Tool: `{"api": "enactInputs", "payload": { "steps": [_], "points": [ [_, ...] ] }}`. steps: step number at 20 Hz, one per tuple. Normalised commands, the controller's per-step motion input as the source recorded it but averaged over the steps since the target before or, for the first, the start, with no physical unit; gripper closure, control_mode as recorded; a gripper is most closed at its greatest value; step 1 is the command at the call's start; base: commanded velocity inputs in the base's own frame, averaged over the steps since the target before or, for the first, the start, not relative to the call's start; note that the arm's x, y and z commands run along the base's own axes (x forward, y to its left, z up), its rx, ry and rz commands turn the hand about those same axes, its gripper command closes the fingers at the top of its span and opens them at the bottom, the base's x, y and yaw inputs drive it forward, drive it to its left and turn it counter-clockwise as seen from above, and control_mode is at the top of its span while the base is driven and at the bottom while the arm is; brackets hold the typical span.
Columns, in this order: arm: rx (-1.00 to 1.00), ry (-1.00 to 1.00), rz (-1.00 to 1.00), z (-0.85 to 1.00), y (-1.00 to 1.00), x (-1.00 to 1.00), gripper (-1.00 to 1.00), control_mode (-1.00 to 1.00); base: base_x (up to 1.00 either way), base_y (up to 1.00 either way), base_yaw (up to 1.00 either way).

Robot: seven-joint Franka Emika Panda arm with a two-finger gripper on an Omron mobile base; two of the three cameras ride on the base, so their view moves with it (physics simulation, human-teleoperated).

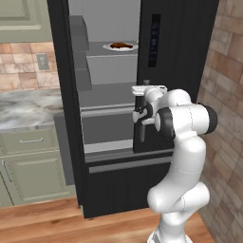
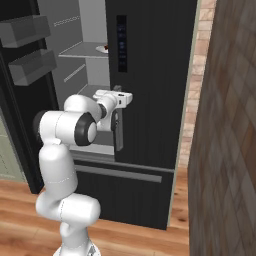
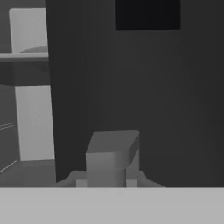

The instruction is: Retrieve the chicken drumstick from the fridge and place it on the saucepan with marinade on the stove.

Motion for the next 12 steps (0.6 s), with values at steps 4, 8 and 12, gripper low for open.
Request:
{"api": "enactInputs", "payload": {
  "steps": [4, 8, 12],
  "points": [
    [0.00, 0.00, 0.00, 0.00, 0.00, 0.00, 1.00, -1.00, 0.00, 0.00, 0.00],
    [0.00, 0.00, 0.00, 0.00, 0.00, 0.00, 1.00, -1.00, 0.00, 0.00, 0.00],
    [0.00, 0.00, 0.01, -0.01, -0.15, -0.13, 1.00, -1.00, 0.00, 0.00, 0.00]
  ]
}}
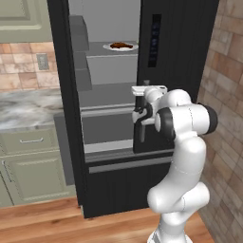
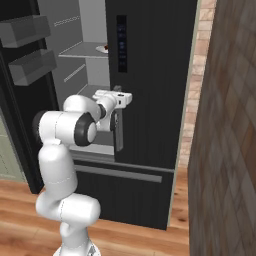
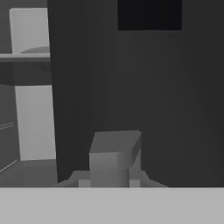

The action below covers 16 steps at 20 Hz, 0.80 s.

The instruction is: Retrieve the chicken drumstick from the fridge and place it on the saucepan with marinade on the stove.

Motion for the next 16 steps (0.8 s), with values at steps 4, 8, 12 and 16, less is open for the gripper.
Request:
{"api": "enactInputs", "payload": {
  "steps": [4, 8, 12, 16],
  "points": [
    [0.00, 0.00, 0.00, -0.02, -0.51, -0.70, 1.00, -1.00, 0.00, 0.00, 0.00],
    [0.00, 0.00, 0.01, -0.05, -0.59, -0.72, 1.00, -1.00, 0.00, 0.00, 0.00],
    [0.00, 0.00, 0.00, -0.08, -0.59, -0.70, 1.00, -1.00, 0.00, 0.00, 0.00],
    [0.00, 0.02, 0.00, -0.10, -0.52, -0.50, 1.00, -1.00, 0.00, 0.00, 0.00]
  ]
}}
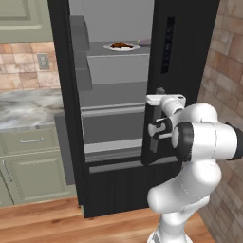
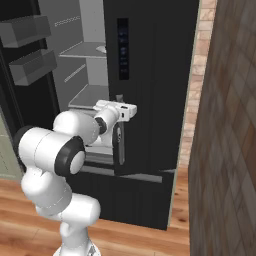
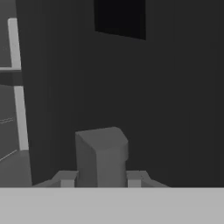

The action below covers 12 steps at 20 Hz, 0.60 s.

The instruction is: Retrieve the chicken drumstick from the fridge and place it on the saucepan with marinade on the stove.

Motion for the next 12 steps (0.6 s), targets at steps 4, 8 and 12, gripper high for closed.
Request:
{"api": "enactInputs", "payload": {
  "steps": [4, 8, 12],
  "points": [
    [0.02, 0.00, 0.00, -0.18, -0.58, -0.58, 1.00, -1.00, 0.00, 0.00, 0.00],
    [0.01, 0.00, 0.00, -0.23, -0.60, -0.58, 1.00, -1.00, 0.00, 0.00, 0.00],
    [0.03, 0.00, 0.01, -0.26, -0.71, -0.48, 1.00, -1.00, 0.00, 0.00, 0.00]
  ]
}}
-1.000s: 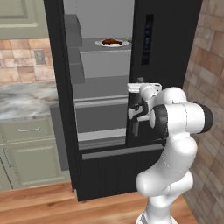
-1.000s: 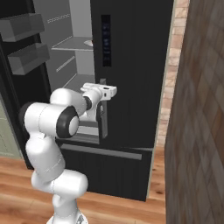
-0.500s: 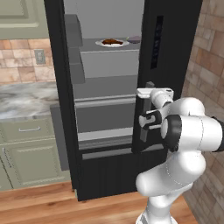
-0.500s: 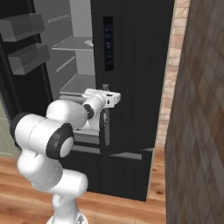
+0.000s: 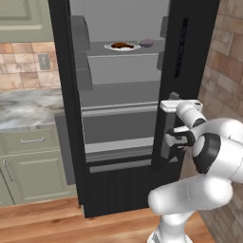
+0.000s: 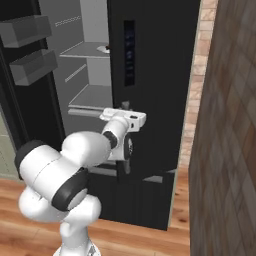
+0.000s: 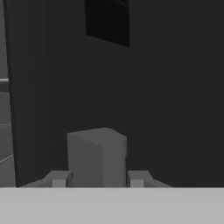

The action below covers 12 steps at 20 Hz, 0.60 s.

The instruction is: Retrieve the chicken drumstick from the fridge and place it on the saucepan with marinade on the stove.

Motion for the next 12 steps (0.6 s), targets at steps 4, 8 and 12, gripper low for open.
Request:
{"api": "enactInputs", "payload": {
  "steps": [4, 8, 12],
  "points": [
    [0.02, 0.00, 0.01, -0.27, -0.68, -0.46, 1.00, -1.00, 0.00, 0.00, 0.00],
    [0.03, 0.00, 0.00, -0.20, -0.59, -0.47, 1.00, -1.00, 0.00, 0.00, 0.00],
    [0.02, 0.00, 0.00, -0.15, -0.48, -0.46, 1.00, -1.00, 0.00, 0.00, 0.00]
  ]
}}
